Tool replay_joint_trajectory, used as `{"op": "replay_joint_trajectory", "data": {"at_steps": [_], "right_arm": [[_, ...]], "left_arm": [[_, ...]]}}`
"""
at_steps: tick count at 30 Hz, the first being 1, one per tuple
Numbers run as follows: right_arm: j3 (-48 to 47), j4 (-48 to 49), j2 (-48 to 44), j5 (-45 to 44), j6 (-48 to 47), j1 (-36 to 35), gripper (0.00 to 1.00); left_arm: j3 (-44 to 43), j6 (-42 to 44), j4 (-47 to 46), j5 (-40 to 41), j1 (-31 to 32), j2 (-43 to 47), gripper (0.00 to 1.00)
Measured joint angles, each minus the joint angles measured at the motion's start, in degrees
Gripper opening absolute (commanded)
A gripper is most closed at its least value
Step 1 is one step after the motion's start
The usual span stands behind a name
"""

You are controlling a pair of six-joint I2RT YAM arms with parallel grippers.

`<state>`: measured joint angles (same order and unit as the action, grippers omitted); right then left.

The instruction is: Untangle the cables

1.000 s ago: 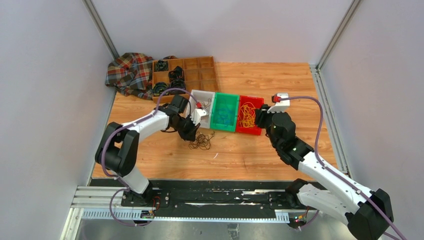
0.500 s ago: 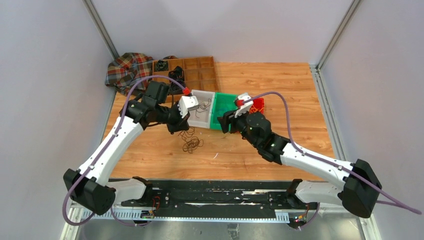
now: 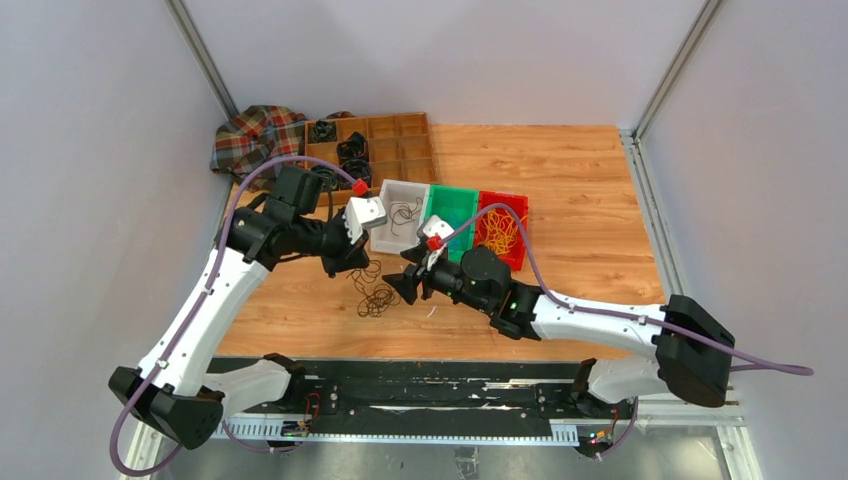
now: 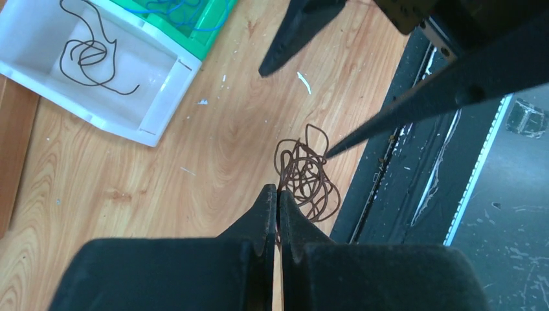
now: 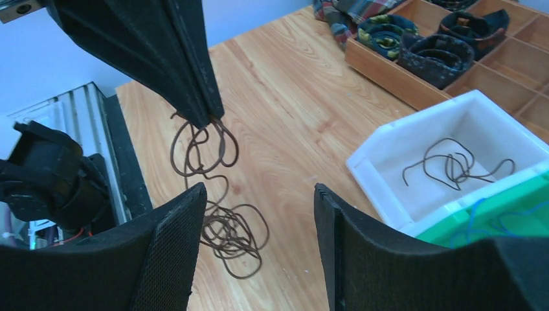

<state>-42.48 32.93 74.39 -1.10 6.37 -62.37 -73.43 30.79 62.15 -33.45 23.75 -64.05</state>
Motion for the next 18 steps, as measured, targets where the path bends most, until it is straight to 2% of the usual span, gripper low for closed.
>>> {"op": "replay_joint_trajectory", "data": {"at_steps": [11,18], "right_arm": [[-0.5,8.9,3.7,0.9,6.8,-1.0,0.62],[-1.0,10.3,5.0,-0.2,9.4,-1.0,0.58]], "left_arm": [[-2.3,-0.4,1.4,-1.0,0.0,0.7,0.01],[-2.6,-1.2,1.6,-2.1,0.0,0.8,0.01]]}}
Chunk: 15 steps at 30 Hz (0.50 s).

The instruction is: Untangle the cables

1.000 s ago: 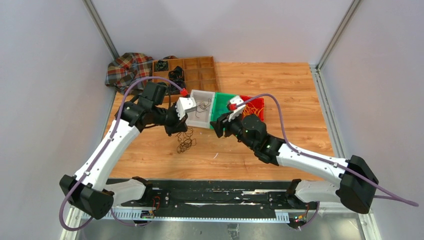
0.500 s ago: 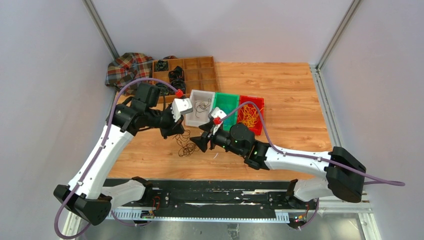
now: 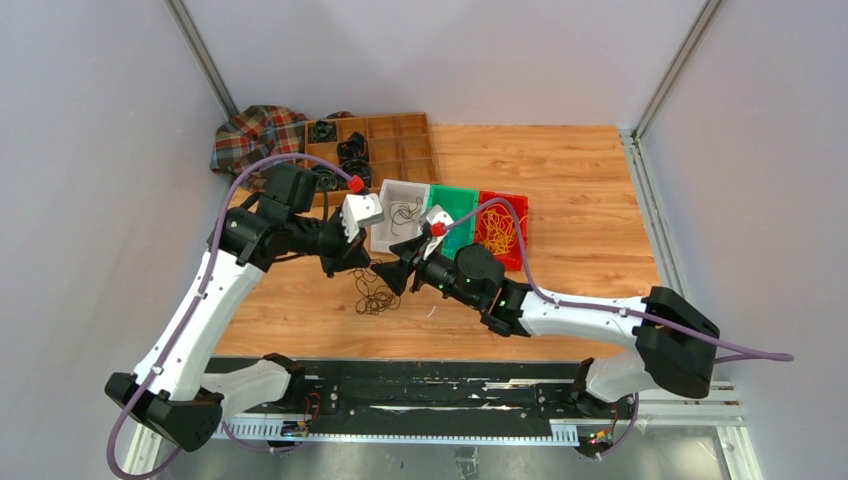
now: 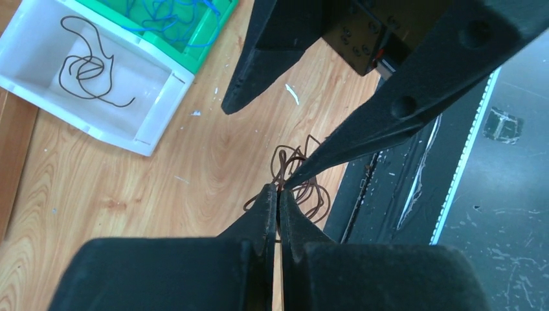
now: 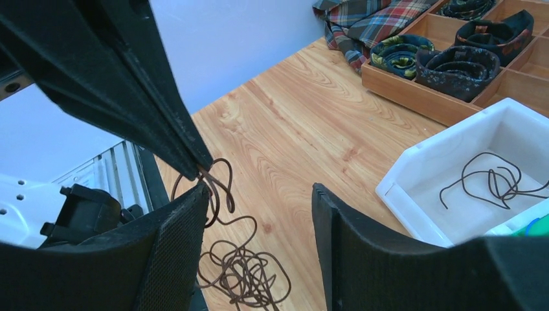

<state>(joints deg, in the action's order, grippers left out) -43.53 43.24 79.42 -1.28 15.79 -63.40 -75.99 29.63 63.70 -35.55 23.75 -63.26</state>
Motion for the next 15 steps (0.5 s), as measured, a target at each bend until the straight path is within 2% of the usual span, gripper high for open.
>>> {"op": "replay_joint_trajectory", "data": {"at_steps": [4,6,10,12,14,15], "right_arm": [[-1.5,-1.2,0.8,-1.6,0.7,0.0,0.58],[-1.8,-1.5,0.8,-2.4,0.9,0.0,0.53],[-2.0,-1.6,0.7,-4.7,1.0,0.0,0.22],[-2.0,-2.3,0.0,-6.2,0.4,0.0,0.03],[-1.9,-3.5,-1.9,-8.0,-0.3,0.0,0.01],[-1.9,-4.1,-3.3,-8.7,-0.9,0.0,0.01]], "left_arm": [[-1.1,-0.4,0.4,-0.9,0.0,0.0,0.01],[-1.9,-0.6,0.5,-1.6,0.0,0.0,0.01],[-3.0,-1.0,0.8,-3.6,0.0,0.2,0.01],[-3.3,-1.2,1.1,-4.4,0.0,0.2,0.02],[-3.8,-1.2,1.2,-4.9,0.0,0.2,0.24],[-4.1,-1.2,1.2,-5.2,0.0,0.2,0.3]]}}
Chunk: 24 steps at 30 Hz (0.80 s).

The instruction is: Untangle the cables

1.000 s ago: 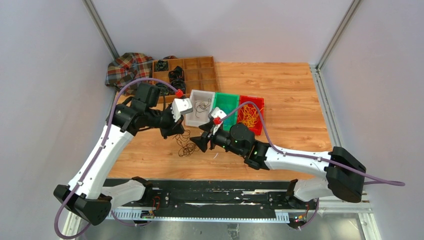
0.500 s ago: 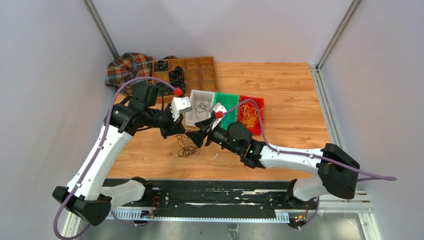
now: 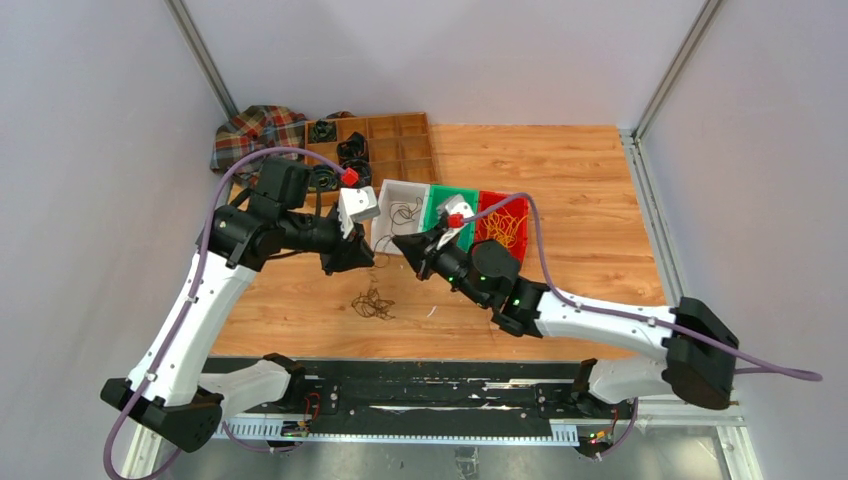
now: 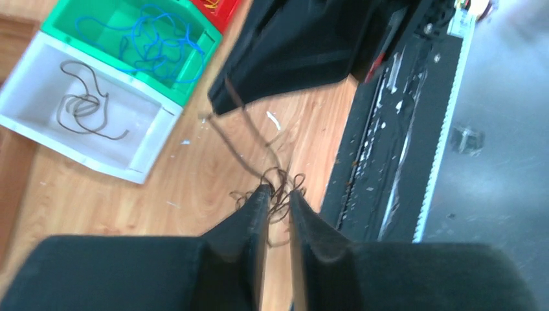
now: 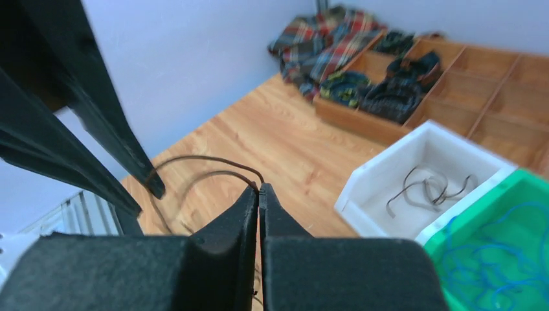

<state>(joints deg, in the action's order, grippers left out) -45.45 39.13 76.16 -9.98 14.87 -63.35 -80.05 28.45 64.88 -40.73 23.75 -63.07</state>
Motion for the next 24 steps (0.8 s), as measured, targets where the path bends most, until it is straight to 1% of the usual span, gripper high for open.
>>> {"op": "replay_joint_trajectory", "data": {"at_steps": [3,5,6,7,8,12,15,17,19,20,21,24], "right_arm": [[0.0,-1.5,-5.6,-1.6,-1.9,0.0,0.01],[-0.1,-3.0,-8.8,-1.9,-3.0,0.0,0.0],[-0.3,-4.3,-10.1,-1.9,-3.7,0.1,0.0],[-0.9,-5.8,-11.2,-1.9,-4.1,0.1,0.0],[-1.7,-7.6,-12.0,-1.8,-4.5,0.1,0.01],[-4.5,-13.3,-13.7,-0.6,-5.7,0.1,0.0],[-6.3,-16.4,-13.9,-0.1,-5.7,0.1,0.0],[-7.5,-17.8,-13.8,0.4,-5.5,0.1,0.0],[-9.1,-18.8,-13.5,0.7,-5.0,0.1,0.01],[-10.6,-19.5,-13.3,0.8,-4.4,0.1,0.01],[-10.9,-19.6,-13.1,0.8,-4.3,0.1,0.01],[-13.7,-20.2,-11.6,1.2,-3.5,0.1,0.01]], "left_arm": [[-0.7,-0.1,0.2,-0.6,0.0,0.0,0.48],[-0.7,0.1,0.4,-0.9,0.0,0.0,0.53],[-0.7,0.2,0.5,-1.0,0.0,0.0,0.59],[-0.7,0.2,0.6,-1.1,0.0,-0.1,0.66],[-0.7,0.3,0.6,-1.1,0.0,-0.2,0.69],[-0.2,-0.7,-1.1,-2.3,0.0,-0.2,0.73],[3.3,-3.7,-5.7,-4.3,0.0,0.8,0.74],[8.2,-7.6,-12.0,-5.4,0.0,2.9,0.75],[15.3,-14.0,-21.6,-6.1,0.0,7.0,0.75],[16.2,-14.9,-22.9,-6.2,0.0,7.6,0.76],[19.3,-18.4,-29.2,-6.5,0.0,9.9,0.76],[23.2,-25.0,-39.6,-7.0,0.0,13.7,0.75]]}}
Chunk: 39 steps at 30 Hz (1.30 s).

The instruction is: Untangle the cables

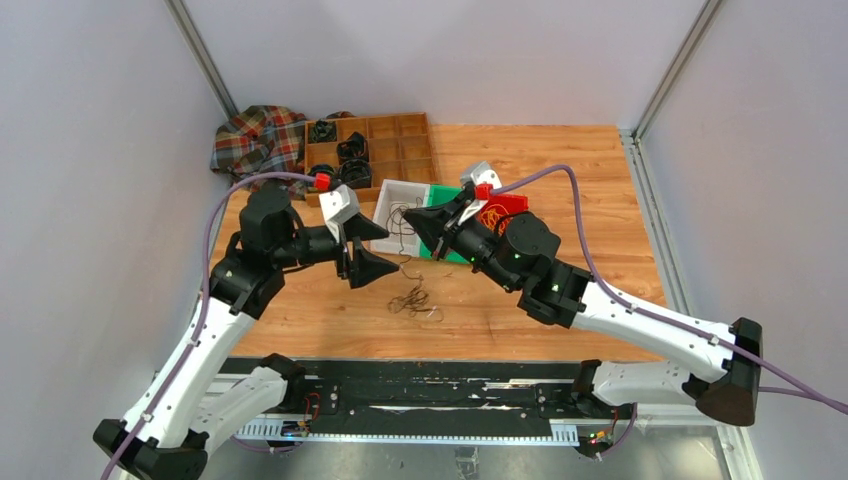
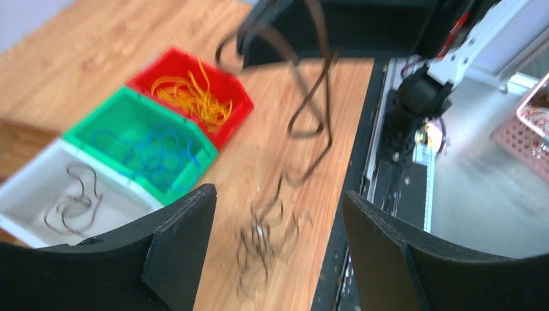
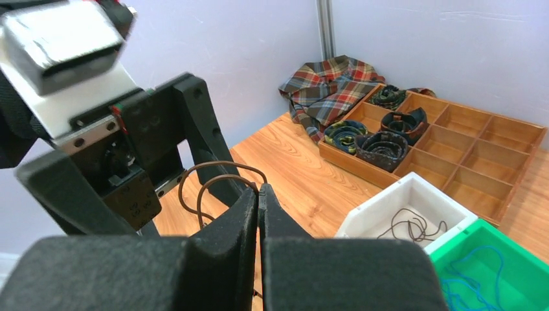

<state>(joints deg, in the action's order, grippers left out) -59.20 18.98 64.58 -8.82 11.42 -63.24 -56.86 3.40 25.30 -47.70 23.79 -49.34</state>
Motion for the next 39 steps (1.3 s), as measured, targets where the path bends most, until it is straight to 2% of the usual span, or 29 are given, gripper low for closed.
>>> {"op": "replay_joint_trajectory", "data": {"at_steps": [3,7,14,18,20,22,25,27,32,39], "right_arm": [[-1.8,-0.1,1.9,0.5,1.1,0.0,0.01],[-3.8,-0.4,4.5,0.8,3.0,0.0,0.01],[-6.7,-0.9,6.4,1.8,4.7,0.0,0.01],[-4.7,-0.1,4.7,1.8,4.6,0.0,0.1],[-1.9,0.7,2.9,1.7,4.5,0.0,0.22],[1.4,1.6,0.9,1.7,4.4,0.0,0.4],[6.4,2.9,-2.0,1.9,4.1,0.3,0.53],[8.7,3.7,-3.4,2.4,3.9,0.4,0.57],[13.9,8.4,-6.5,8.2,2.1,0.7,0.59],[11.8,14.2,0.6,18.3,-0.1,0.6,0.62]], "left_arm": [[0.3,-4.1,-6.8,-0.7,0.5,0.8,0.72],[4.6,-8.7,-14.8,0.0,2.9,1.3,0.55],[7.8,-11.3,-18.1,3.2,6.0,1.0,0.03],[6.1,-8.9,-16.3,5.5,6.0,1.9,0.01],[4.2,-6.7,-14.3,6.4,6.0,2.4,0.01],[1.1,-4.3,-11.7,6.8,6.0,2.6,0.01],[-3.9,-0.7,-8.1,7.0,6.0,2.4,0.01],[-7.1,1.6,-5.6,7.1,6.0,1.7,0.01],[-14.5,5.7,0.2,7.2,6.0,-1.5,0.01],[-22.1,7.5,6.8,6.5,6.0,-6.9,0.01]]}}
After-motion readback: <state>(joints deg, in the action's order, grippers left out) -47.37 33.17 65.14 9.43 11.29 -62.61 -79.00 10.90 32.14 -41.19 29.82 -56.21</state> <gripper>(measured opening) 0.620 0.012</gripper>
